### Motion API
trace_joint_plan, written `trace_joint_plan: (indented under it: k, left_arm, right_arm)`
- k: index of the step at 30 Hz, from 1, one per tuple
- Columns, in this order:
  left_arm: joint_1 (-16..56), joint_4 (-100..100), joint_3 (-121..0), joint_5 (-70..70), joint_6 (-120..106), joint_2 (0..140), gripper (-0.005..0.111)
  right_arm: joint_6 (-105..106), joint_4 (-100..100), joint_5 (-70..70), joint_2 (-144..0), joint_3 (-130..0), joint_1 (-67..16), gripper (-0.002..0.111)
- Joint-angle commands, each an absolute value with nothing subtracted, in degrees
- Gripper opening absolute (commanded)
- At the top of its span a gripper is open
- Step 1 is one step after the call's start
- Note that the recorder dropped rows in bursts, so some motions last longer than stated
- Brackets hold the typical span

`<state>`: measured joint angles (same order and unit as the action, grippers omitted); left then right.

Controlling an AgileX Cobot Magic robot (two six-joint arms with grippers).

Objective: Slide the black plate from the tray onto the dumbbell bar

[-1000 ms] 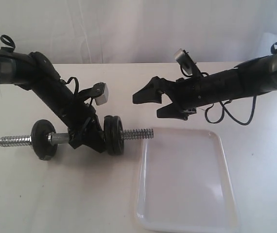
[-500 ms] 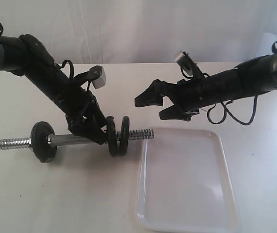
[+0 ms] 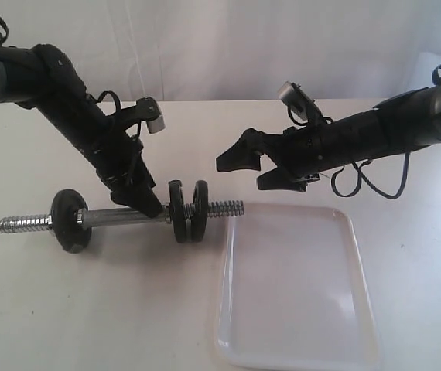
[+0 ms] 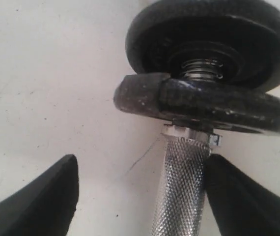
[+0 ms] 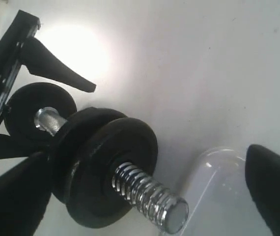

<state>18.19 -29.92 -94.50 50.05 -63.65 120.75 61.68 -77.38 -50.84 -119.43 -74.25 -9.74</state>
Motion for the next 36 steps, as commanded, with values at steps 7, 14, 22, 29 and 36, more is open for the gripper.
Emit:
trace_joint_plan:
  k: [7,14,22,29,36]
  left_arm:
    - [18.4,-27.5,-94.8,45.4,-60.7,120.4,0.072]
    - [18.4,-26.2,-94.8,45.3,-57.7,120.4,0.072]
    - [18.4,-26.1,-94.8,46.2,-57.7,120.4,0.072]
    - [18.4,-25.2,-94.7,44.1,-58.8,120.7,0.072]
    - [18.4,-25.2,-94.7,43.3,-58.8,120.7,0.072]
  right_arm:
    - [63.1,-76.7,-49.5,-118.8,-74.6,-9.4,0.103]
    - [63.1,-74.7,-48.9,-118.8,-74.6,-9.4,0.103]
    - [63.1,-74.7,-48.8,-118.8,-74.6,-9.4,0.103]
    - [62.7,-74.7,-49.2,-118.8,-74.6,-9.4,0.103]
    - [62.7,-74.7,-48.0,-118.8,-74.6,-9.4,0.103]
